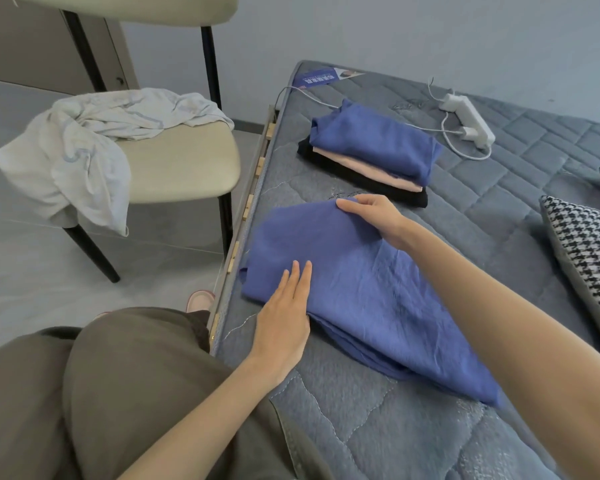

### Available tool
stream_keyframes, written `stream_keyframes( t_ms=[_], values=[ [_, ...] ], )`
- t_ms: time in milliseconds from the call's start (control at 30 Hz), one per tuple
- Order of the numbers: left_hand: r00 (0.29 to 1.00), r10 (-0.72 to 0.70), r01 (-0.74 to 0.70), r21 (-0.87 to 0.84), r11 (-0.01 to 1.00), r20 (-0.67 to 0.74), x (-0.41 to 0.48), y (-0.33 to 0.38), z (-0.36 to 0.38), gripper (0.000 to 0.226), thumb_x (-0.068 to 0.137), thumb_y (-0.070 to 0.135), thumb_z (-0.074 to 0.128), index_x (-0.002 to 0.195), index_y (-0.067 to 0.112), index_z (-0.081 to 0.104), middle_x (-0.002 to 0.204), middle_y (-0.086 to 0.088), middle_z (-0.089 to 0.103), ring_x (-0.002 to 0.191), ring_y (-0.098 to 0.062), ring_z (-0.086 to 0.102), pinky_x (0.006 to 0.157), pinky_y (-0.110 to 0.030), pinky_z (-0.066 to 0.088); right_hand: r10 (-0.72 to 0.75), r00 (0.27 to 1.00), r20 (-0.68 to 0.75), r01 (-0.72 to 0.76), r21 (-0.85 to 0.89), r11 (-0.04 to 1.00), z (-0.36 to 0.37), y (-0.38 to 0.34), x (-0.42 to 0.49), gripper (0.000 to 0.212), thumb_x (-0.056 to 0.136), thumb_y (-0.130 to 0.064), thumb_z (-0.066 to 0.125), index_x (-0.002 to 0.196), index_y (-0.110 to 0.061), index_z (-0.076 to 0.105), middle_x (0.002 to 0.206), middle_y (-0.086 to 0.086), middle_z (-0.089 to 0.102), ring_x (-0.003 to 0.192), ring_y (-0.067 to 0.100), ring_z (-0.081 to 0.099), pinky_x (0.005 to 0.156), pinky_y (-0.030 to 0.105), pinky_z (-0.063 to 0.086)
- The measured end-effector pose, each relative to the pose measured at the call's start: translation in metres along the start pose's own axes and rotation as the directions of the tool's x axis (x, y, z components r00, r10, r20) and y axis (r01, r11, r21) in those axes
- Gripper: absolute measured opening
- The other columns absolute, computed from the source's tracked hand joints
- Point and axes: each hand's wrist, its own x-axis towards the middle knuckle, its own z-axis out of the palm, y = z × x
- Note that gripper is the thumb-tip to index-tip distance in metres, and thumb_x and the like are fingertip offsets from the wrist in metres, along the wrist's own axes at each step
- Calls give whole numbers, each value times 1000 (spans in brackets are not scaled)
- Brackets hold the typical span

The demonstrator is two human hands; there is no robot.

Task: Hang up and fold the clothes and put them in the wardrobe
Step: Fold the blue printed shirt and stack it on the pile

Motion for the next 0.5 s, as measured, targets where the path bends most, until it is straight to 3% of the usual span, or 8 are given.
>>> stream_keyframes(
  t_ms=[67,133,233,300,400,500],
  values=[
    [998,-59,54,-139,989,-29,1,9,-6,76,91,-3,34,153,33,8,152,1,36,131,-22,42,88,-33,42,-32,999,-43,34,59,998,-7,-4,-6,35,83,-44,71,94,-11,73,88,-4,67,82,10,58,76,24,43],
    [996,-75,61,-229,971,-53,5,17,-12,74,90,-3,34,150,38,21,126,-3,60,95,-26,56,70,-34,41,-67,994,-89,78,121,990,-16,-9,-11,40,84,-42,70,102,-7,72,94,-5,66,88,9,57,79,23,42],
    [992,-71,12,-479,878,-106,15,31,-30,67,86,-7,33,140,31,46,119,0,66,99,-22,60,80,-33,48,-127,984,-125,156,257,954,-31,-21,-19,22,88,-35,67,100,-17,72,99,-7,66,95,7,57,84,20,42],
    [986,-66,-31,-568,822,-150,24,42,-45,58,86,-7,35,129,25,58,106,5,70,92,-15,62,78,-29,49,-142,978,-152,183,302,936,-39,-31,-22,12,89,-34,66,86,-23,69,96,-2,64,91,11,55,84,27,41],
    [985,-92,-28,-660,751,-146,47,51,-73,45,87,-8,36,109,19,65,83,10,66,74,-10,56,67,-28,46,-144,955,-260,213,261,942,-44,-51,-24,36,87,-43,67,57,-29,52,66,-14,46,68,7,43,66,26,31],
    [986,-122,6,-715,699,-111,78,49,-106,40,89,-7,33,99,17,64,77,5,63,70,-13,53,65,-33,45,-181,936,-300,252,215,943,-50,-70,-20,37,89,-47,63,58,-30,52,61,-15,41,67,8,39,66,26,29]
  ],
)
